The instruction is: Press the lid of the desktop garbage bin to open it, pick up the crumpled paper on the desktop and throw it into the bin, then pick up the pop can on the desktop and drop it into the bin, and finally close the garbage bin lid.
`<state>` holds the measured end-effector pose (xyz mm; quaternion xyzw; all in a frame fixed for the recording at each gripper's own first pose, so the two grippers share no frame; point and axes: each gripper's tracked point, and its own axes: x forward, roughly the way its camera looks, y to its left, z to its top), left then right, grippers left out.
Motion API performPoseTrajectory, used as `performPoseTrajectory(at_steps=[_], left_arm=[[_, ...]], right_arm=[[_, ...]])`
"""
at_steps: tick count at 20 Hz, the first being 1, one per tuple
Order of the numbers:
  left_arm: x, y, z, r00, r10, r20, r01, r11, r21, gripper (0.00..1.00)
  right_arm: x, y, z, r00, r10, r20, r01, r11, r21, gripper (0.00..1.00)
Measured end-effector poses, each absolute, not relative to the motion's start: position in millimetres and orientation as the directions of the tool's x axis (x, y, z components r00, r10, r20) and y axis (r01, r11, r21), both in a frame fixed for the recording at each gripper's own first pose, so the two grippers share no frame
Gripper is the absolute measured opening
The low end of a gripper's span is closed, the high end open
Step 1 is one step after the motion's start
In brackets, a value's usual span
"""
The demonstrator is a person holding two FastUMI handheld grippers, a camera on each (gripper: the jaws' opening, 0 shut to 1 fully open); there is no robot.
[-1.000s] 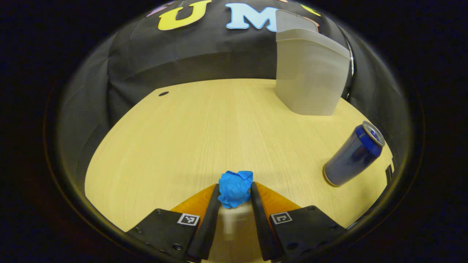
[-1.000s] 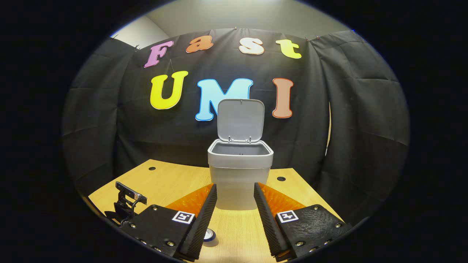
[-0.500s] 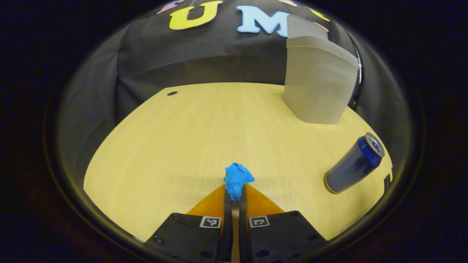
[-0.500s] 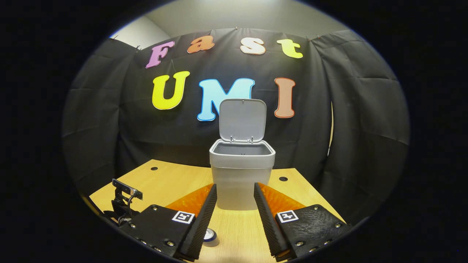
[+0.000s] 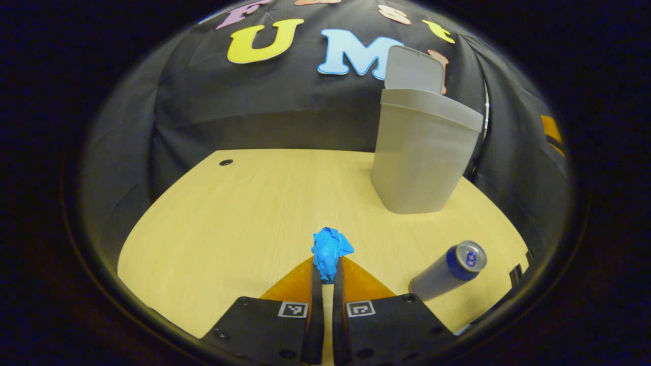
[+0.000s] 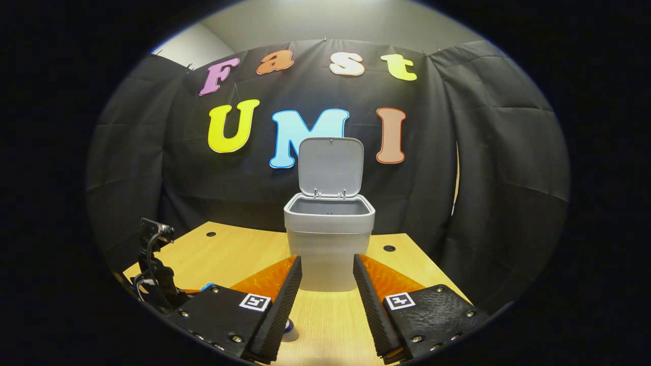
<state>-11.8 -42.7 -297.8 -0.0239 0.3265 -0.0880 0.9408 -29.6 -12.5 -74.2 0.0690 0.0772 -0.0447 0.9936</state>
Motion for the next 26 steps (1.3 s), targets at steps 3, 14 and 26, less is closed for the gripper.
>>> performPoseTrajectory(at_steps=[3, 14, 26], left_arm=[[-1, -55, -274, 0.790, -0.201, -0.579, 0.170, 0.980, -0.108, 0.13], [50, -100, -198, 0.845, -0.298, -0.444, 0.264, 0.954, -0.138, 0.14], [111, -165, -119, 0.862, -0.419, -0.285, 0.373, 0.905, -0.204, 0.14]], right_arm=[[-30, -16, -78, 0.983, -0.090, -0.159, 0.110, 0.986, 0.124, 0.67], [-27, -29, -69, 0.982, -0.129, -0.141, 0.146, 0.983, 0.111, 0.76], [-35, -48, -75, 0.965, -0.200, -0.170, 0.218, 0.972, 0.093, 0.83]])
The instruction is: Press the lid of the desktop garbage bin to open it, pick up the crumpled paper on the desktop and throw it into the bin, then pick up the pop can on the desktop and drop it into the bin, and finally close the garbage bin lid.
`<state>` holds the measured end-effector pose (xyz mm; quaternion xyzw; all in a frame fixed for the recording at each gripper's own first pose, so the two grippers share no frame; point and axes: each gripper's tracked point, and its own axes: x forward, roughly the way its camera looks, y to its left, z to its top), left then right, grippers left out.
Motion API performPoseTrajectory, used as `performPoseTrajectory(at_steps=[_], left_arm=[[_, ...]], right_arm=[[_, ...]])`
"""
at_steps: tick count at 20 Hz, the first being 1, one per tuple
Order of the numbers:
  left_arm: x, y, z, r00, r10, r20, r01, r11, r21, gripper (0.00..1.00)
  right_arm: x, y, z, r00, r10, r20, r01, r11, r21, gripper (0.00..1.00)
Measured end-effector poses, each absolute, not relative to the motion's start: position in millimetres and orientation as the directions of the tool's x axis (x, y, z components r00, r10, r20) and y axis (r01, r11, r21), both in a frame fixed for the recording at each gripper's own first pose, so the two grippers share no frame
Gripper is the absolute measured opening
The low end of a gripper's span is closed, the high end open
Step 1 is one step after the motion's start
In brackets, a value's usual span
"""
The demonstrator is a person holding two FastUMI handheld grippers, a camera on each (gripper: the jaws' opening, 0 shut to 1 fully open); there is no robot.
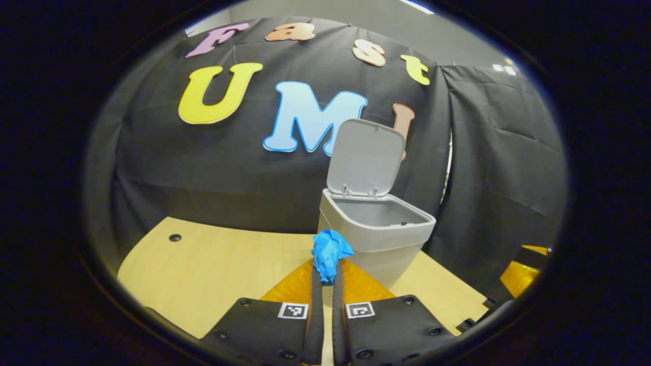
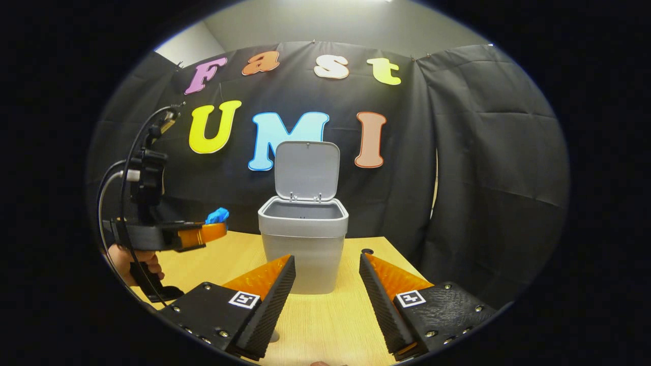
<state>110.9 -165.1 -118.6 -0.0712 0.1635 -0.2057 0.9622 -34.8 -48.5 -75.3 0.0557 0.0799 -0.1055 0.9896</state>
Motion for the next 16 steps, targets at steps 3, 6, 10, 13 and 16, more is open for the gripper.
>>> performPoseTrajectory(at_steps=[3, 6, 10, 13, 16], left_arm=[[128, -186, -102, 0.858, -0.448, -0.253, 0.403, 0.891, -0.209, 0.13], [139, -207, -94, 0.848, -0.477, -0.233, 0.435, 0.876, -0.208, 0.13], [159, -233, -92, 0.833, -0.508, -0.220, 0.470, 0.859, -0.204, 0.13], [177, -249, -97, 0.825, -0.517, -0.227, 0.485, 0.855, -0.185, 0.14], [193, -257, -98, 0.825, -0.517, -0.227, 0.494, 0.856, -0.155, 0.14]], right_arm=[[-35, -55, -80, 0.959, -0.214, -0.185, 0.234, 0.968, 0.096, 0.83], [-33, -61, -83, 0.953, -0.230, -0.197, 0.255, 0.961, 0.111, 0.83], [-33, -70, -85, 0.944, -0.260, -0.204, 0.287, 0.951, 0.116, 0.83], [-34, -75, -87, 0.936, -0.279, -0.213, 0.308, 0.944, 0.119, 0.83], [-37, -76, -88, 0.930, -0.289, -0.226, 0.320, 0.940, 0.115, 0.83]])
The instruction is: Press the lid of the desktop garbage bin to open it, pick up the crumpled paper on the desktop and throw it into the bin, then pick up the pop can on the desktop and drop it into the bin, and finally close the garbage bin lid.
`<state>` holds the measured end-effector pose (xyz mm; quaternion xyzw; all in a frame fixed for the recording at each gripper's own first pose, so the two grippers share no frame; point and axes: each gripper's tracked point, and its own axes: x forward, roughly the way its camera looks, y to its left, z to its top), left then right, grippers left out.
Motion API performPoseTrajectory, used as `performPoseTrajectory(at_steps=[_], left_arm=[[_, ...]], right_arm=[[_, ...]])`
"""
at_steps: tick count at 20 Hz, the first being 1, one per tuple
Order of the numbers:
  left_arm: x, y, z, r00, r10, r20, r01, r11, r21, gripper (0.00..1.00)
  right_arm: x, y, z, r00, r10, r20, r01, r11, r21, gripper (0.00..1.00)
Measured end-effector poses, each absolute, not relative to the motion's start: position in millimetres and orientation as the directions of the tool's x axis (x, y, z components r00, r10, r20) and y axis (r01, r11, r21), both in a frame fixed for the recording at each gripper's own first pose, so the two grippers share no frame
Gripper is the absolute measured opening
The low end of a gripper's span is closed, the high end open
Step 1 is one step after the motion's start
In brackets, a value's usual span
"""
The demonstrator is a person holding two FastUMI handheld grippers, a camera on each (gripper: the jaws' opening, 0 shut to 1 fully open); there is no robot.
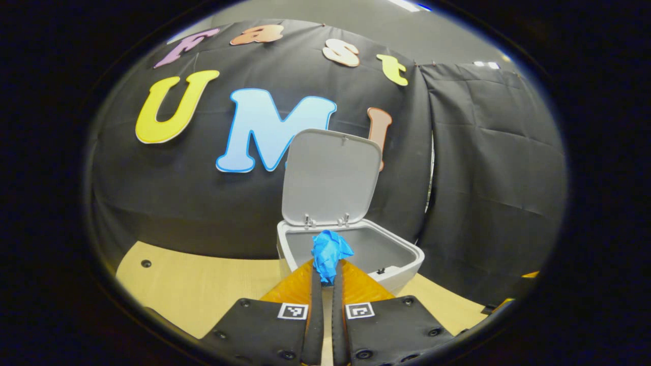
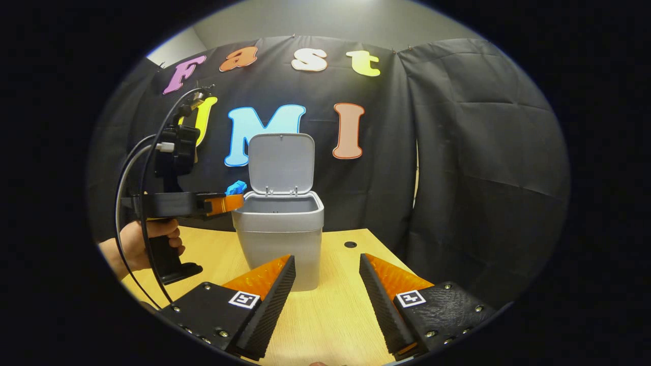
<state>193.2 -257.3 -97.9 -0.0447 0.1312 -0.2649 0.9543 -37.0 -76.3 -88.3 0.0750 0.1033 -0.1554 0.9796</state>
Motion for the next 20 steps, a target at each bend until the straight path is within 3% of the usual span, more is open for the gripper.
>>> performPoseTrajectory(at_steps=[6, 16, 19, 20], left_arm=[[214, -272, -111, 0.808, -0.538, -0.241, 0.523, 0.843, -0.130, 0.16], [216, -283, -115, 0.782, -0.578, -0.233, 0.565, 0.815, -0.128, 0.46], [215, -286, -113, 0.782, -0.580, -0.228, 0.568, 0.814, -0.121, 0.74], [216, -285, -113, 0.784, -0.577, -0.228, 0.566, 0.816, -0.118, 0.78]], right_arm=[[-39, -76, -85, 0.926, -0.297, -0.232, 0.326, 0.941, 0.095, 0.83], [-40, -74, -82, 0.921, -0.312, -0.235, 0.340, 0.936, 0.088, 0.83], [-39, -74, -84, 0.922, -0.308, -0.234, 0.334, 0.939, 0.081, 0.83], [-38, -73, -83, 0.924, -0.305, -0.232, 0.331, 0.940, 0.081, 0.83]])
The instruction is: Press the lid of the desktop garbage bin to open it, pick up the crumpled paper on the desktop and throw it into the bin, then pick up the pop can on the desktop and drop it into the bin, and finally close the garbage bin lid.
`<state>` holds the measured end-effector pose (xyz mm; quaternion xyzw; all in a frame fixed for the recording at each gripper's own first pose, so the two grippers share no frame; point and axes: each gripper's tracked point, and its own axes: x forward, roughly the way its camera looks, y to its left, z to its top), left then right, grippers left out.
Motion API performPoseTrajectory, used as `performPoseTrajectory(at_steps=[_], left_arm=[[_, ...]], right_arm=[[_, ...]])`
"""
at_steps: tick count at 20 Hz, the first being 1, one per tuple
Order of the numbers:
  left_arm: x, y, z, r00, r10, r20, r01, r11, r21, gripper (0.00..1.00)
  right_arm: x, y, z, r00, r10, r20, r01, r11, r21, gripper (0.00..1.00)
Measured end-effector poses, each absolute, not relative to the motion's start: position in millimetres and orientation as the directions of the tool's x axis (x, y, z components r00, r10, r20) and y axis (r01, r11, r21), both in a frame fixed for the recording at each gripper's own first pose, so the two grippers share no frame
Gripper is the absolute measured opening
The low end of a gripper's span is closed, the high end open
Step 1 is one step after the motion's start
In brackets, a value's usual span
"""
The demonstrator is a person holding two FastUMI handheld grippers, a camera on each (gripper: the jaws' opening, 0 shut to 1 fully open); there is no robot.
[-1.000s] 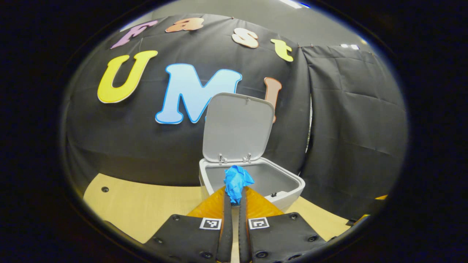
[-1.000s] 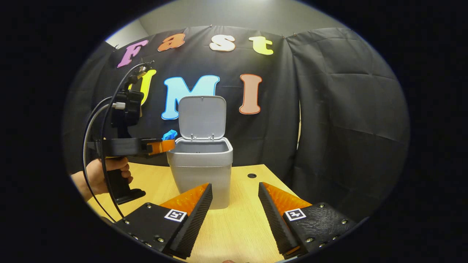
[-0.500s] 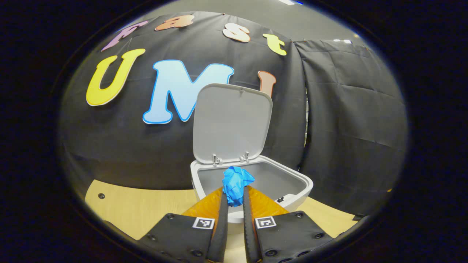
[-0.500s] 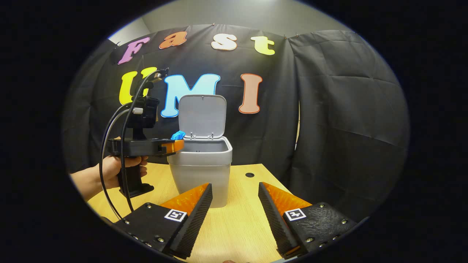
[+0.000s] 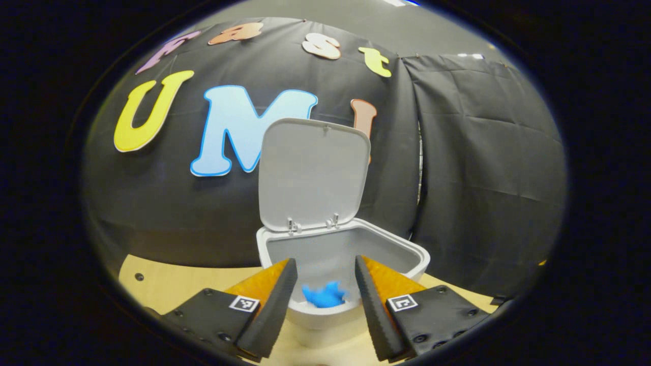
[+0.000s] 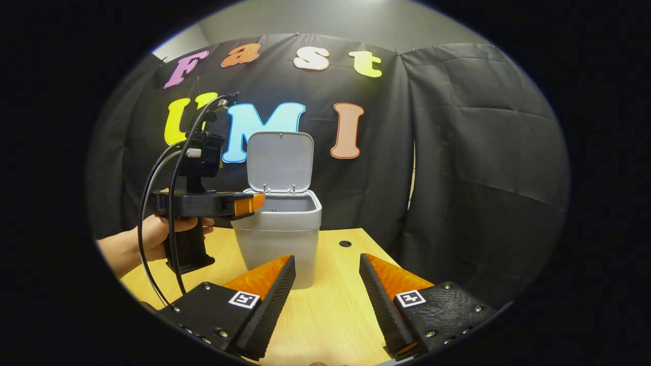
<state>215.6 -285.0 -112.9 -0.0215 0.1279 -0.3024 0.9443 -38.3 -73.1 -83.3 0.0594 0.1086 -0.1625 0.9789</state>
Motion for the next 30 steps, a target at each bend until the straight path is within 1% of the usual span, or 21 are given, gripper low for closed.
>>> performPoseTrajectory(at_steps=[4, 6, 9, 11, 18, 22, 30], left_arm=[[209, -280, -106, 0.787, -0.579, -0.212, 0.563, 0.815, -0.137, 0.92], [205, -275, -101, 0.792, -0.576, -0.202, 0.558, 0.818, -0.142, 0.96], [197, -259, -88, 0.819, -0.547, -0.173, 0.534, 0.837, -0.118, 0.95], [187, -248, -78, 0.837, -0.528, -0.147, 0.517, 0.849, -0.109, 0.96], [150, -197, -55, 0.892, -0.441, -0.093, 0.430, 0.895, -0.121, 0.96], [128, -172, -42, 0.923, -0.377, -0.076, 0.370, 0.924, -0.094, 0.95], [91, -114, -47, 0.958, -0.267, -0.105, 0.258, 0.962, -0.091, 0.95]], right_arm=[[-38, -69, -85, 0.930, -0.289, -0.228, 0.315, 0.945, 0.084, 0.83], [-38, -66, -87, 0.934, -0.276, -0.225, 0.300, 0.951, 0.079, 0.83], [-34, -56, -87, 0.948, -0.230, -0.220, 0.257, 0.961, 0.099, 0.83], [-32, -48, -87, 0.957, -0.195, -0.213, 0.222, 0.969, 0.112, 0.95], [-31, -24, -83, 0.977, -0.092, -0.191, 0.111, 0.989, 0.095, 0.95], [-28, -5, -85, 0.981, -0.023, -0.195, 0.041, 0.995, 0.087, 0.95], [-18, 25, -95, 0.973, 0.092, -0.212, -0.070, 0.992, 0.109, 0.95]])
